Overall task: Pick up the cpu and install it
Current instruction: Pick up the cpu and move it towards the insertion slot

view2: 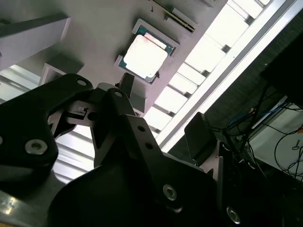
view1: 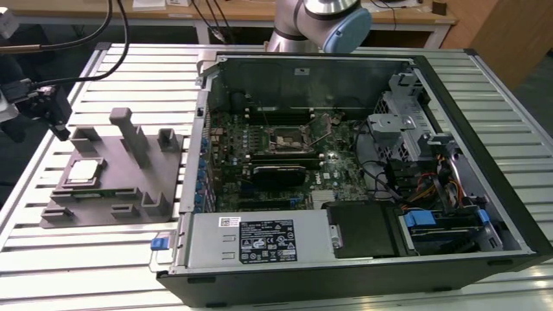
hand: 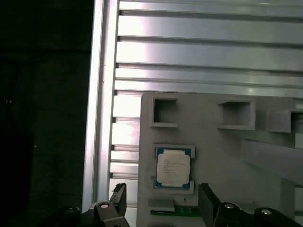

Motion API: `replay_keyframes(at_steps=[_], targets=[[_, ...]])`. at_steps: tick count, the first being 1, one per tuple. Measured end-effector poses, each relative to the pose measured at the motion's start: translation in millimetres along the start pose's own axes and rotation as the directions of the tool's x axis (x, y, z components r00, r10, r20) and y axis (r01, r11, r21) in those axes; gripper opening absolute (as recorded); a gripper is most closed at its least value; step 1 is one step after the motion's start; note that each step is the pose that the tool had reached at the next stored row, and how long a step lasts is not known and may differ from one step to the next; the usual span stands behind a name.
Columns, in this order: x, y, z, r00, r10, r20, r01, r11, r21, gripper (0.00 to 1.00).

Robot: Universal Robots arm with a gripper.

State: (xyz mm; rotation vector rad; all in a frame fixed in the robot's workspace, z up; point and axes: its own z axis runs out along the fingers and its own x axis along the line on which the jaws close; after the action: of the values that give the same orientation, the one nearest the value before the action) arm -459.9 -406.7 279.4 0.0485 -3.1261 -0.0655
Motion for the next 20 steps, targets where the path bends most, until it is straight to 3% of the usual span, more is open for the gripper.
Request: replay_keyframes(at_steps=[14,20], targets=[[-3.2,-1.3,5.1,1.0000,-0.001,0.0003,0.001,1.0000,0.0008,0.70],[-4.1,-2.2,11.9,1.0000,-0.003,0.0001,0.003,1.0000,0.0009,0.70]])
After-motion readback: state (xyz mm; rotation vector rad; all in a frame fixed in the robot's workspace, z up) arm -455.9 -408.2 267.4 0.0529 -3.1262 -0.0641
